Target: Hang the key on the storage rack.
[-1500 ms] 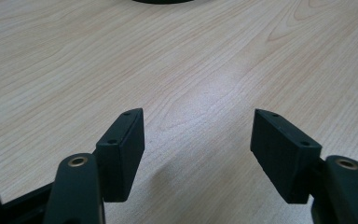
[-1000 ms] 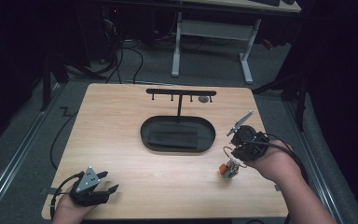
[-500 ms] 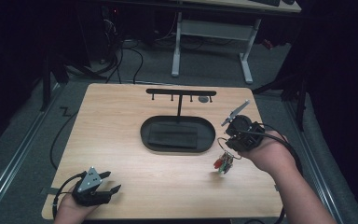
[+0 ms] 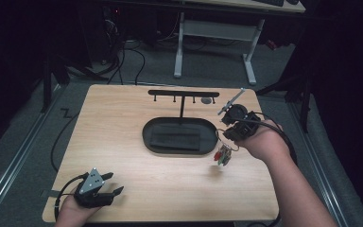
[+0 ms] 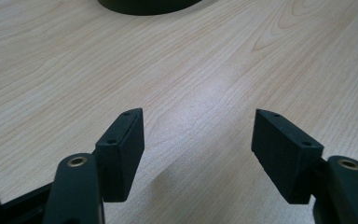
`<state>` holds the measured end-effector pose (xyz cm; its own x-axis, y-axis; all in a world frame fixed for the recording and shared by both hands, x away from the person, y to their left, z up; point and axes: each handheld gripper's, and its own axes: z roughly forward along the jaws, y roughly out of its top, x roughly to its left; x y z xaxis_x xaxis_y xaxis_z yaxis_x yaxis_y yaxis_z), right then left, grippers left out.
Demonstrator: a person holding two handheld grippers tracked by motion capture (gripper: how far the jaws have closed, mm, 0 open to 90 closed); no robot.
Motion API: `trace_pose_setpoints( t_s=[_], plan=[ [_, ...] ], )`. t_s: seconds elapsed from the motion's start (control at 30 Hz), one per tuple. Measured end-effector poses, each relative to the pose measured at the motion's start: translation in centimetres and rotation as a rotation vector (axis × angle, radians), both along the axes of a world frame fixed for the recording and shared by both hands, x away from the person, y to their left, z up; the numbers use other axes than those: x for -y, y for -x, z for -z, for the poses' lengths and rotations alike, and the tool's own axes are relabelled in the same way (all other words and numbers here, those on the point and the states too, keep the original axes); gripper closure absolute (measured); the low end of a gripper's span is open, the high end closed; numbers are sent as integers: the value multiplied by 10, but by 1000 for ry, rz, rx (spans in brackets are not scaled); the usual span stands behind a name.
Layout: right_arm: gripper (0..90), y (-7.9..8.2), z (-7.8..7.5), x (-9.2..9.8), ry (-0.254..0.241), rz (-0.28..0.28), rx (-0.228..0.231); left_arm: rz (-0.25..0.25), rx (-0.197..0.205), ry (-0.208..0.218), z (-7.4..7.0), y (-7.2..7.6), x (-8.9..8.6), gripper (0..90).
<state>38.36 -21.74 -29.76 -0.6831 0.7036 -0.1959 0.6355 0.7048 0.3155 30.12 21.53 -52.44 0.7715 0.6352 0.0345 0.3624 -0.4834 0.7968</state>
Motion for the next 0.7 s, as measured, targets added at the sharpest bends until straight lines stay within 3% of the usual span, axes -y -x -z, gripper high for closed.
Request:
trace_pose_setpoints(
  t_s=[0.4,0.7],
  plan=[
    [842,-36,-7,-13,-2,4,21,-17,11,-5,-2,4,-6,351],
    [843,-64,-6,-11,-29,21,34,-31,14,-9,-2,7,-10,351]
  ],
)
